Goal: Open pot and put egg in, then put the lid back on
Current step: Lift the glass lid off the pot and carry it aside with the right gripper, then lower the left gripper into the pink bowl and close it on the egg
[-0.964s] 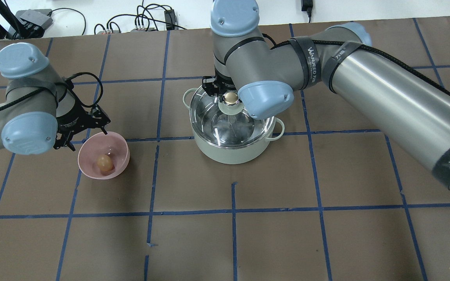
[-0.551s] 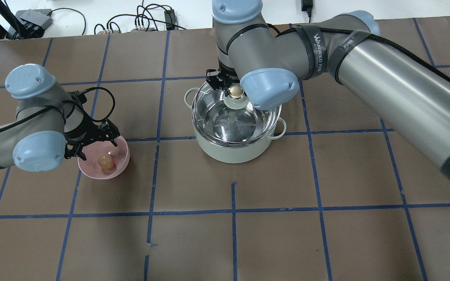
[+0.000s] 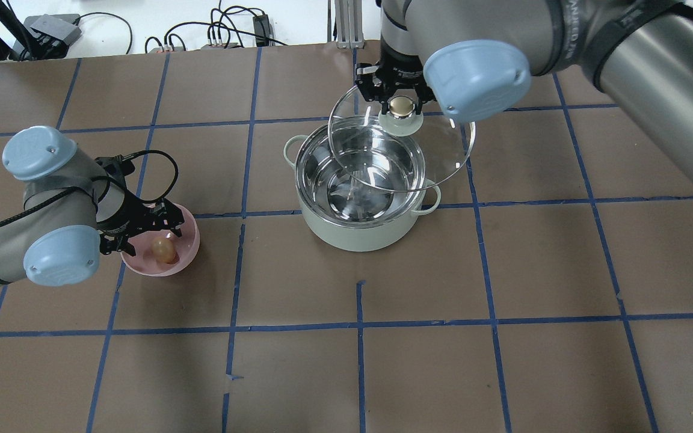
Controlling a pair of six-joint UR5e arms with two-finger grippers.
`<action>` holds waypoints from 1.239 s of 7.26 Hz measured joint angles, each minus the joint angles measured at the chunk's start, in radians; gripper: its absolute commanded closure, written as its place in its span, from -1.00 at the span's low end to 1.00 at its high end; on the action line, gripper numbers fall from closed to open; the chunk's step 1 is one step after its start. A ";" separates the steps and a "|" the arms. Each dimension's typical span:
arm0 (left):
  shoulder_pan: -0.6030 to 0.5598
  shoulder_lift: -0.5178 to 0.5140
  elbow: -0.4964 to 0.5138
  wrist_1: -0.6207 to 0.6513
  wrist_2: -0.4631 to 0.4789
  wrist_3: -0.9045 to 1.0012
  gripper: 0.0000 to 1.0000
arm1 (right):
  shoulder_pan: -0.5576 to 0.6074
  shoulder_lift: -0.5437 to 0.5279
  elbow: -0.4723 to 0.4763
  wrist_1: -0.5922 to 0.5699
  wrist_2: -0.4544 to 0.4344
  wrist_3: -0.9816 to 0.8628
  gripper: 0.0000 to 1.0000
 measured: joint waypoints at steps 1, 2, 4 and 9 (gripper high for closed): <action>0.000 -0.010 -0.002 0.012 -0.002 -0.001 -0.94 | -0.054 -0.041 0.004 0.037 0.013 -0.065 0.23; 0.001 -0.019 -0.002 0.022 -0.003 -0.002 -0.94 | -0.120 -0.074 0.003 0.079 0.036 -0.134 0.26; 0.000 -0.027 -0.003 0.035 0.002 0.000 -0.94 | -0.253 -0.134 0.006 0.174 0.059 -0.286 0.33; -0.019 -0.036 -0.002 0.036 0.001 -0.210 -0.94 | -0.328 -0.168 0.012 0.240 0.106 -0.373 0.33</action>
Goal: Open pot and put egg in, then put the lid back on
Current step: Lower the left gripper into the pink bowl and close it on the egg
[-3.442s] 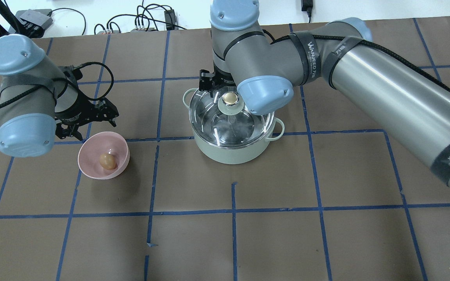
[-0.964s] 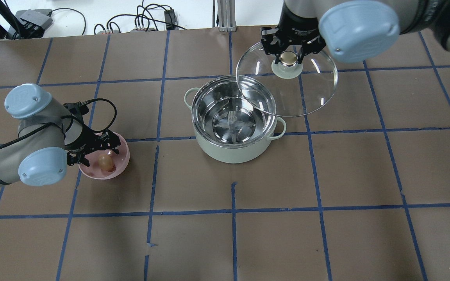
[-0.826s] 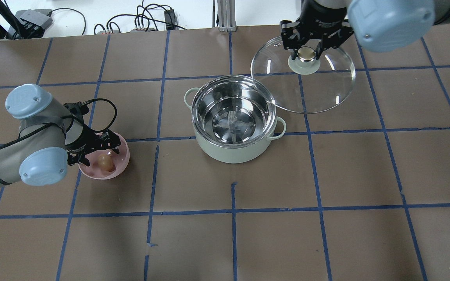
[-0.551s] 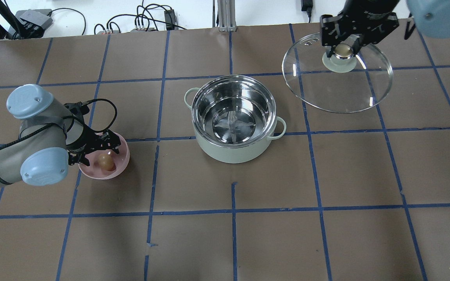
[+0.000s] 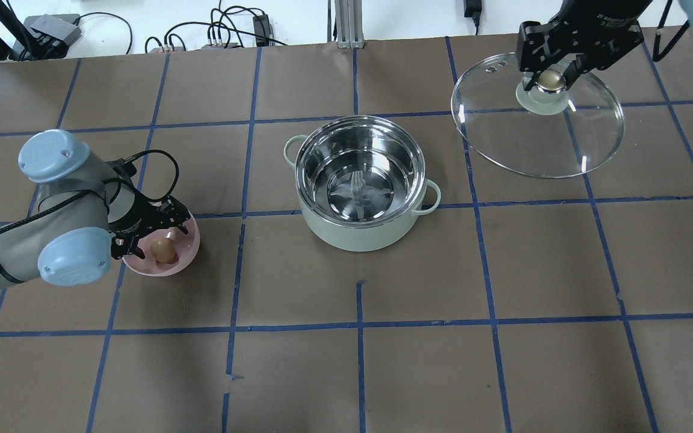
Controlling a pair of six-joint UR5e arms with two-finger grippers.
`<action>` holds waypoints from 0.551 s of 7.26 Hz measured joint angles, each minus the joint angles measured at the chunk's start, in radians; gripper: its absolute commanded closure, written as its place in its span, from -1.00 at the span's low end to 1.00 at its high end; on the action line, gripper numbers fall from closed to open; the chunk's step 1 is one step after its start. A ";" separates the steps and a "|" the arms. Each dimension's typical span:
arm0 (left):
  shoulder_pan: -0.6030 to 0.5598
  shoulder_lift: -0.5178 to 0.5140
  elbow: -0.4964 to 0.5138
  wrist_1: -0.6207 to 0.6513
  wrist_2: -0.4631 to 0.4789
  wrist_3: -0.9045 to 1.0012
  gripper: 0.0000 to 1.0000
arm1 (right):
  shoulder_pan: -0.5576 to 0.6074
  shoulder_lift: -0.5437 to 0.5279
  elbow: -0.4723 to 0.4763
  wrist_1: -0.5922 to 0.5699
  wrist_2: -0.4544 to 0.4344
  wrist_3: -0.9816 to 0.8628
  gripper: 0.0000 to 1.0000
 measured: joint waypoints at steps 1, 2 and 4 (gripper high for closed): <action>0.000 -0.006 0.001 0.009 -0.001 -0.040 -0.94 | -0.002 0.000 0.000 0.002 0.000 -0.001 0.33; 0.000 -0.010 0.001 0.024 -0.002 -0.067 -0.94 | -0.003 0.000 0.001 0.002 -0.001 -0.002 0.33; 0.000 -0.015 0.000 0.037 -0.003 -0.092 -0.84 | -0.004 -0.001 0.008 0.003 -0.005 -0.005 0.33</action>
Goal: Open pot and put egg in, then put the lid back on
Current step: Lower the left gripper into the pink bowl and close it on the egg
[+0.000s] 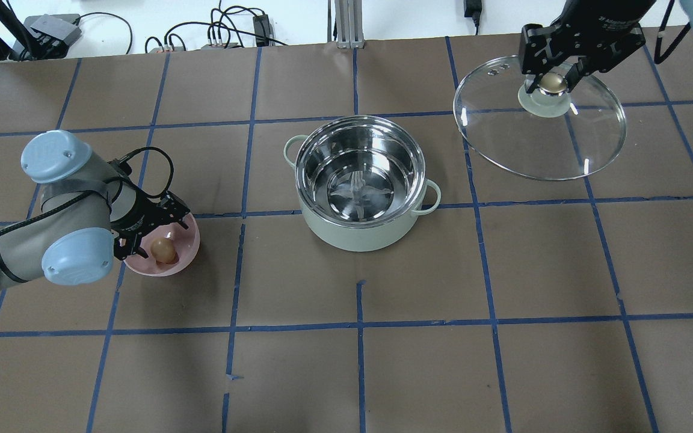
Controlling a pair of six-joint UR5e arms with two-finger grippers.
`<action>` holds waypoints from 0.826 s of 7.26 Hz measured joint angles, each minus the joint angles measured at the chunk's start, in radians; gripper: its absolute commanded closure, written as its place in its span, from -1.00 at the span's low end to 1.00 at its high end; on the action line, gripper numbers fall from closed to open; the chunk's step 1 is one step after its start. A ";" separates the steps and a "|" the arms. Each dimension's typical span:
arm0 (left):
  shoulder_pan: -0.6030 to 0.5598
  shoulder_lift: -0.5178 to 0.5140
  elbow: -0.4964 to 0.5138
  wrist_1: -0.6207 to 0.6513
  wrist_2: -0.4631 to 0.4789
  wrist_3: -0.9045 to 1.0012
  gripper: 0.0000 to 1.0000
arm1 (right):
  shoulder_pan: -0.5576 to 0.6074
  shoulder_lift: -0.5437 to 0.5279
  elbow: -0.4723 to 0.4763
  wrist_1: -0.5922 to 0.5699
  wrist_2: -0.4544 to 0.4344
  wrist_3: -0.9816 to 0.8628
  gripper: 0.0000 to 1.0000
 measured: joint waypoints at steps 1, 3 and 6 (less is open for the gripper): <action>0.000 -0.002 0.000 0.003 0.000 -0.003 -0.74 | 0.000 -0.001 0.002 0.000 0.000 -0.001 0.32; 0.000 -0.008 0.000 0.009 -0.010 -0.006 -0.41 | 0.000 -0.005 0.004 0.000 0.000 -0.002 0.32; 0.000 -0.013 -0.002 0.011 -0.020 -0.005 -0.13 | 0.001 -0.011 0.019 -0.002 0.005 -0.003 0.32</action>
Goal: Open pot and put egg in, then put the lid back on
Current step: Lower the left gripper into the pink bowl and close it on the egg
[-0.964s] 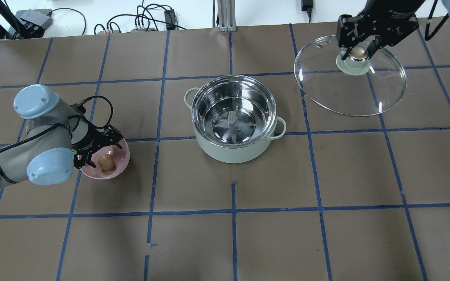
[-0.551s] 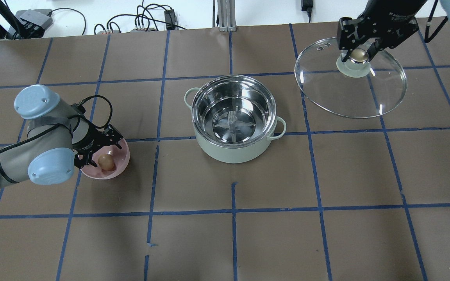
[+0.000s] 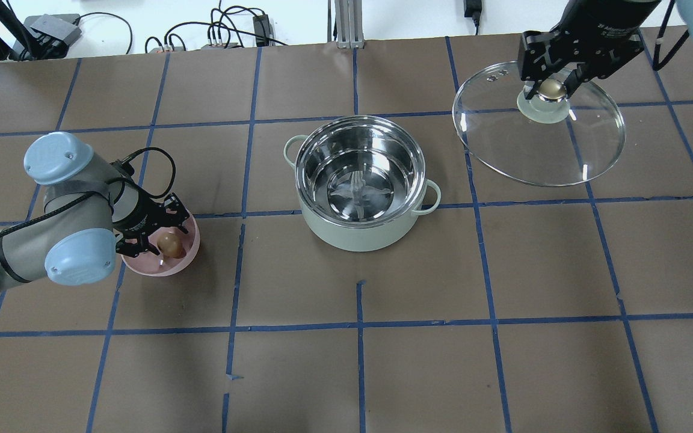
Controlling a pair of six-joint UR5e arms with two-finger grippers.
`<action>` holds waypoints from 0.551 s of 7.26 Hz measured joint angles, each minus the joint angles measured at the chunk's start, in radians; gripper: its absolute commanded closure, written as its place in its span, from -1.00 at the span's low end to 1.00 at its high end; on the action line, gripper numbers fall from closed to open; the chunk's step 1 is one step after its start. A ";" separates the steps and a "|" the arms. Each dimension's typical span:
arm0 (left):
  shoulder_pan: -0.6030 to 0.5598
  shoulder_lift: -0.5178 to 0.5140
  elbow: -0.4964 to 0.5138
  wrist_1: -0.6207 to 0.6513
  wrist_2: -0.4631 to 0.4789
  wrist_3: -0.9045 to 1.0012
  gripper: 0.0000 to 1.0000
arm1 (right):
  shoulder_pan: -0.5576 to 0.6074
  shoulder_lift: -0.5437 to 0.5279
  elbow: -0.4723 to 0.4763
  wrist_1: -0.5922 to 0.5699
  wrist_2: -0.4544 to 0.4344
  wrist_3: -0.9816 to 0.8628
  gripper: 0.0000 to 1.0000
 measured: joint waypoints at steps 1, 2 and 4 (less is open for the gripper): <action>0.000 -0.001 0.000 0.000 0.000 0.000 -0.07 | 0.001 0.000 0.001 -0.001 0.001 0.000 0.32; 0.000 -0.003 0.000 0.000 0.000 0.000 -0.01 | 0.001 -0.001 0.001 -0.001 0.002 0.000 0.32; 0.000 -0.006 0.001 0.001 0.000 0.000 0.13 | 0.001 -0.001 0.002 -0.002 0.004 0.000 0.32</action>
